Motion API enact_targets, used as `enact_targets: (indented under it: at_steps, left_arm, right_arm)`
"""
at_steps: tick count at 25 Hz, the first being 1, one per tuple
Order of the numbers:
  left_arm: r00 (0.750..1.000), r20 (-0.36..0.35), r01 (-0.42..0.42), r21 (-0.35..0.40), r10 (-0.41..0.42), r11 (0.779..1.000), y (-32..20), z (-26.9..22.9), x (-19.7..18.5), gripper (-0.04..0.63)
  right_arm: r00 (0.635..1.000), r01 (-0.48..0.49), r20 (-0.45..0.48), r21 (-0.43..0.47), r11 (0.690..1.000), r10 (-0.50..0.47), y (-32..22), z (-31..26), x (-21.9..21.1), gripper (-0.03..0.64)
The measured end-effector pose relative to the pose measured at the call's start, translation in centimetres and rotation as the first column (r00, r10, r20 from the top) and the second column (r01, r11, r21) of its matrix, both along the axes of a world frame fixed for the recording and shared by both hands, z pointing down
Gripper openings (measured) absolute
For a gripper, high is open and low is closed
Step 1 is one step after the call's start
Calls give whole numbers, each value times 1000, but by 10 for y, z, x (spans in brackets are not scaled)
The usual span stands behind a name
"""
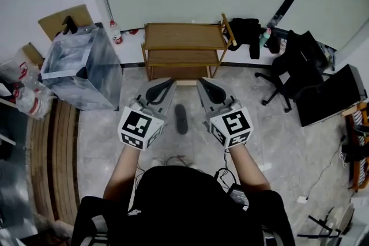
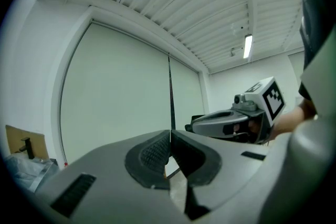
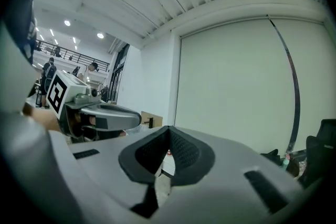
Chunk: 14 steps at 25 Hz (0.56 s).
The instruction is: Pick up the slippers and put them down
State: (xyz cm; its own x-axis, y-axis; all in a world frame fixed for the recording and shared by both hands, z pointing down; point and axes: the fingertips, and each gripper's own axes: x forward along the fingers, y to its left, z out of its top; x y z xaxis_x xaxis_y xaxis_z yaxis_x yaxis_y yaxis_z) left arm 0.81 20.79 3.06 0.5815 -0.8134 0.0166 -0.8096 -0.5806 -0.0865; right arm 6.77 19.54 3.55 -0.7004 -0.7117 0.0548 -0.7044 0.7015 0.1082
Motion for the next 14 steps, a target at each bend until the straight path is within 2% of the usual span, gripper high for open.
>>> enact_targets:
  at_steps: [14]
  left_arm:
    - [1000, 3, -14, -21, 14, 1000, 6, 9, 14, 8]
  right_arm:
    - [1000, 2, -14, 32, 999, -2, 12, -3, 2, -2]
